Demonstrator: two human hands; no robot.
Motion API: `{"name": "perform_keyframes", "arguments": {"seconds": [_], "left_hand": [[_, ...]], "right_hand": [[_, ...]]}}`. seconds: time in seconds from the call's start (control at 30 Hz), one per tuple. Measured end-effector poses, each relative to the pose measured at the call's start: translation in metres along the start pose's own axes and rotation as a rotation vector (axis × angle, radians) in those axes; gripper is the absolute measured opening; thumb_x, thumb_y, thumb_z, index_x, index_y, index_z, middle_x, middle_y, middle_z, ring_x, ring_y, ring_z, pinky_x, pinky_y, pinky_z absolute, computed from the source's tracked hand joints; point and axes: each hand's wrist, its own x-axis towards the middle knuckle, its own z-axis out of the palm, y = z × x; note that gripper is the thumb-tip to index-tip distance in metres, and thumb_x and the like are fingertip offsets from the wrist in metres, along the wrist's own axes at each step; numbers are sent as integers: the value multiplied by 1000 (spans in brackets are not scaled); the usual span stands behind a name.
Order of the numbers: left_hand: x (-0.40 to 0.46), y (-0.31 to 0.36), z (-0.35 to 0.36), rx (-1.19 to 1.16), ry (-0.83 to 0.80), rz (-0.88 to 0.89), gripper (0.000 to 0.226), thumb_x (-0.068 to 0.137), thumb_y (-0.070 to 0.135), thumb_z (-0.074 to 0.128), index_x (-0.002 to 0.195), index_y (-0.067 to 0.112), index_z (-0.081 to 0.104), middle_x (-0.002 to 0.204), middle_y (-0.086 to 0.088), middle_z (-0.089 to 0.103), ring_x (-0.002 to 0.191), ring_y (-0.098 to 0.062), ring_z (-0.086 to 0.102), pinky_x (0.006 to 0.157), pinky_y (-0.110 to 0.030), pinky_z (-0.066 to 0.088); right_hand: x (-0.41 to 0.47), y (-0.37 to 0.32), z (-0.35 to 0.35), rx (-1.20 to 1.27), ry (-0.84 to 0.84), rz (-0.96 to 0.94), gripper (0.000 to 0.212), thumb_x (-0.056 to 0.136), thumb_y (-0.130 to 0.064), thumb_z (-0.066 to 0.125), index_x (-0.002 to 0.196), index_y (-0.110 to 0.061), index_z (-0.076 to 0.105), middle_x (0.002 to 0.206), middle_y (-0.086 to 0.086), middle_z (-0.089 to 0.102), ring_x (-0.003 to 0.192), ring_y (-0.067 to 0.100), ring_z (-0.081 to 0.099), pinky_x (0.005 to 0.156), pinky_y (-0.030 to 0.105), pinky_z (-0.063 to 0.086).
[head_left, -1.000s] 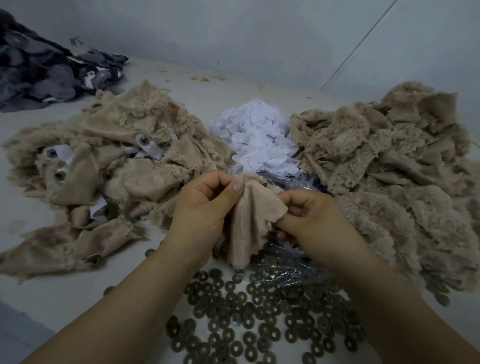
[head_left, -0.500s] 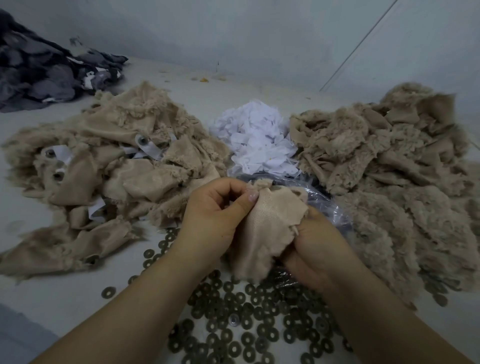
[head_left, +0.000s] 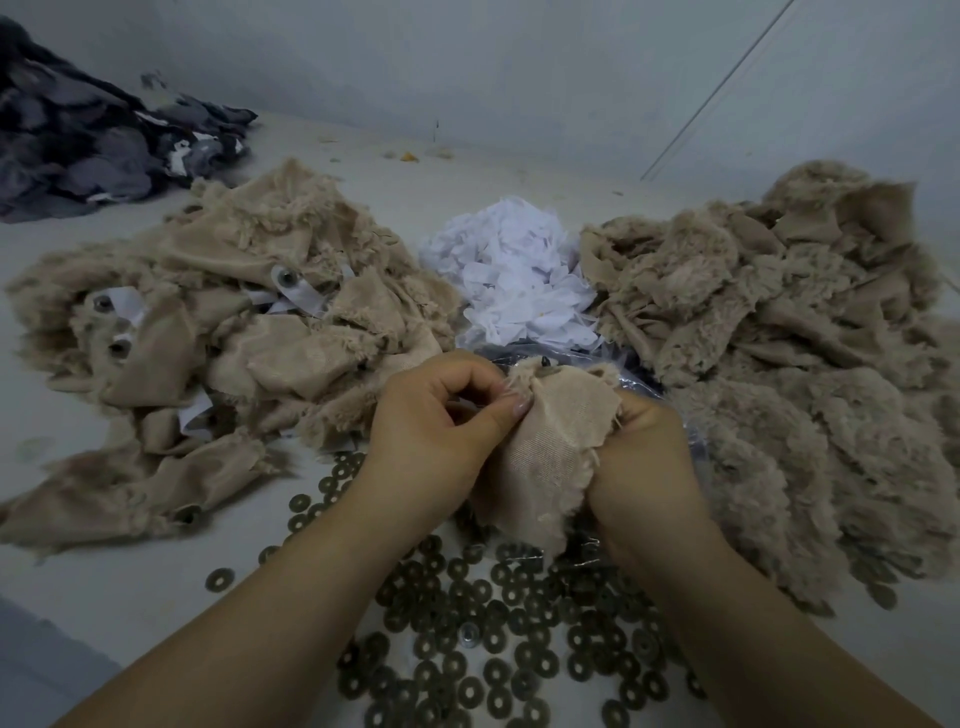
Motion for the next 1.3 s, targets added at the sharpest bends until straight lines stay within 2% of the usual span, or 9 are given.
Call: {"name": "perform_keyframes", "arguments": {"seconds": [0.13, 0.27, 0.33, 0.47, 0.63, 0.77, 0.9, 1.03, 1.3], "left_hand": [[1, 3, 0, 39, 31, 3, 8, 74, 21, 73, 69, 17, 69, 77, 1, 67, 74, -23, 64, 69, -43, 57], [3, 2, -2, 50, 23, -5, 17, 77, 5, 80, 65, 11, 69, 75, -2, 67, 73, -24, 65, 64, -35, 55], [2, 2, -2, 68, 15, 8, 18, 76, 1, 79, 64, 10, 69, 74, -3, 67, 71, -24, 64, 63, -34, 55], [0, 4, -2, -33, 24, -91, 16, 76, -2, 78, 66, 6, 70, 71, -11, 68, 65, -23, 64, 61, -33, 55], [-1, 7, -5, -227, -9, -264, 13, 80, 7, 75, 68, 7, 73, 80, -26, 68, 71, -27, 64, 71, -38, 56], [-1, 8, -4, -151, 4, -229, 17, 84, 10, 73, 67, 14, 73, 74, -20, 69, 66, -22, 62, 65, -36, 55], [-2, 8, 2, -11, 58, -149, 24, 87, 10, 72, 63, 14, 68, 53, -2, 60, 49, -7, 53, 47, -20, 44], [-4, 9, 3, -89, 70, -174, 20, 88, 12, 70, 68, 11, 69, 60, -14, 64, 54, -15, 55, 51, -27, 48], [-9, 11, 7, -61, 104, -124, 31, 91, 11, 65, 63, 24, 64, 53, 12, 55, 48, -1, 49, 48, -17, 41]], "right_hand": [[3, 3, -1, 4, 7, 75, 14, 84, -9, 65, 74, -2, 73, 76, 24, 69, 70, 34, 60, 68, 52, 55], [1, -2, -2, 134, -24, 150, 71, 70, -52, 74, 97, 13, 66, 101, 39, 64, 94, 55, 63, 87, 62, 53], [-2, -1, 0, 0, -68, 102, 94, 59, -65, 84, 100, 16, 61, 106, 46, 58, 96, 67, 54, 80, 78, 45], [-2, 4, -2, 0, -33, 17, 37, 63, -32, 82, 87, -5, 78, 90, 19, 76, 89, 40, 73, 86, 61, 56], [-1, 5, -2, 89, -66, 76, 38, 67, -20, 79, 99, -1, 76, 97, 15, 77, 93, 30, 75, 89, 47, 58], [-3, 4, -1, 153, -56, 103, 33, 69, -15, 78, 99, -1, 76, 97, 17, 77, 93, 31, 75, 83, 41, 61], [-4, 2, -1, 174, -48, 132, 32, 69, -15, 78, 98, -3, 77, 97, 17, 77, 92, 32, 75, 85, 44, 60], [-4, 1, 0, 177, -41, 108, 28, 69, -14, 78, 95, -4, 78, 96, 16, 77, 92, 30, 75, 82, 41, 61], [-5, 1, 0, 160, -23, 101, 12, 81, -2, 74, 92, -4, 78, 94, 15, 77, 88, 29, 76, 80, 39, 62]]}}
